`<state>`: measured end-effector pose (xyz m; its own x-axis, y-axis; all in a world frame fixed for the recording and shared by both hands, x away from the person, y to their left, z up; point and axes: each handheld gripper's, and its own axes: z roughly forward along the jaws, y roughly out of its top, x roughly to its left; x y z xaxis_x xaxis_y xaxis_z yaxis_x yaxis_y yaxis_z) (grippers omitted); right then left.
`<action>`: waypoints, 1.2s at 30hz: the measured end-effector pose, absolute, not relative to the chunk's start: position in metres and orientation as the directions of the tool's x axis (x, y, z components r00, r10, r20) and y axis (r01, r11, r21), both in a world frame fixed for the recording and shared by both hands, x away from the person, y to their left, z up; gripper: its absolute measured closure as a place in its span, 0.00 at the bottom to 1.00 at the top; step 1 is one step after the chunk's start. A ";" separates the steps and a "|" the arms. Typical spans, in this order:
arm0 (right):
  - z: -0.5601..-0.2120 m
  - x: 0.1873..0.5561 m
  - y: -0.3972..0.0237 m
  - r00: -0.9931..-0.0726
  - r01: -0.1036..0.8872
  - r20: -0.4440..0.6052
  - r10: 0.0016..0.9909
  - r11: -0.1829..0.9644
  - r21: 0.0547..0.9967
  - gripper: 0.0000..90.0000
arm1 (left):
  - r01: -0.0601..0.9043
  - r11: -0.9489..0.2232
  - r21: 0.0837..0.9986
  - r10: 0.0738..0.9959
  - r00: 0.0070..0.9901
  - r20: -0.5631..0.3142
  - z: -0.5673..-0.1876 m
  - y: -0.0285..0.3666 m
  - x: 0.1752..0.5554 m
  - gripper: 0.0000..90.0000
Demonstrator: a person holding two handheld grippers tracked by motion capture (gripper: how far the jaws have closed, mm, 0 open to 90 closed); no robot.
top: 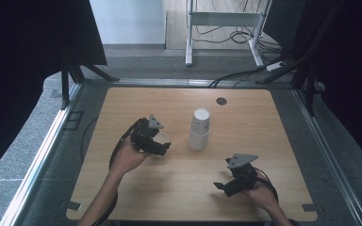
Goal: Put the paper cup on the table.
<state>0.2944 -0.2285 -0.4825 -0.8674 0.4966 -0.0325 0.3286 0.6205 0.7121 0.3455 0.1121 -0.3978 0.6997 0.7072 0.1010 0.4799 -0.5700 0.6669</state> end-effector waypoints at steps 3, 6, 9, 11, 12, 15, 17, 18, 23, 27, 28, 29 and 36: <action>-0.482 0.294 -0.229 -0.866 0.332 -0.029 0.499 0.616 0.714 0.00 | 0.466 -0.554 0.690 0.709 0.698 0.098 -0.394 0.115 0.336 0.14; -0.481 0.294 -0.229 -0.864 0.333 -0.028 0.502 0.613 0.716 0.00 | 0.451 -0.535 0.714 0.708 0.701 0.087 -0.390 0.119 0.326 0.14; -0.480 0.293 -0.230 -0.863 0.333 -0.029 0.505 0.610 0.719 0.00 | 0.438 -0.518 0.735 0.708 0.702 0.081 -0.388 0.123 0.317 0.14; -0.479 0.293 -0.231 -0.861 0.335 -0.028 0.508 0.607 0.721 0.00 | 0.430 -0.505 0.749 0.710 0.700 0.077 -0.386 0.126 0.311 0.14; -0.479 0.293 -0.232 -0.860 0.336 -0.027 0.510 0.605 0.722 0.00 | 0.422 -0.503 0.754 0.708 0.701 0.080 -0.386 0.127 0.308 0.14; -0.479 0.292 -0.234 -0.856 0.342 -0.025 0.517 0.601 0.722 0.00 | 0.407 -0.493 0.769 0.708 0.701 0.083 -0.386 0.130 0.299 0.14; -0.480 0.292 -0.236 -0.853 0.347 -0.021 0.521 0.597 0.723 0.00 | 0.399 -0.490 0.775 0.707 0.702 0.086 -0.387 0.133 0.293 0.14; -0.480 0.291 -0.237 -0.852 0.350 -0.019 0.523 0.595 0.723 0.00 | 0.396 -0.488 0.778 0.709 0.699 0.090 -0.389 0.134 0.290 0.14; -0.480 0.290 -0.241 -0.841 0.363 -0.010 0.541 0.578 0.731 0.00 | 0.386 -0.480 0.788 0.715 0.693 0.096 -0.398 0.141 0.279 0.14; -0.480 0.288 -0.246 -0.834 0.373 -0.005 0.552 0.570 0.732 0.00 | 0.386 -0.453 0.804 0.722 0.687 0.077 -0.409 0.148 0.271 0.14; -0.481 0.288 -0.247 -0.832 0.373 -0.006 0.554 0.569 0.733 0.00 | 0.384 -0.449 0.807 0.724 0.686 0.076 -0.412 0.149 0.269 0.14; -0.481 0.287 -0.249 -0.830 0.376 -0.007 0.558 0.568 0.732 0.00 | 0.384 -0.440 0.812 0.727 0.683 0.071 -0.416 0.150 0.267 0.14; -0.483 0.284 -0.256 -0.818 0.394 0.001 0.575 0.559 0.729 0.00 | 0.407 -0.436 0.803 0.741 0.668 0.064 -0.442 0.157 0.258 0.14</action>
<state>0.2844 -0.2564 -0.4832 -0.8182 0.5750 0.0013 0.3942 0.5592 0.7293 0.2580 0.1575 -0.4420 0.6683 0.7412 0.0638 0.4069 -0.4359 0.8027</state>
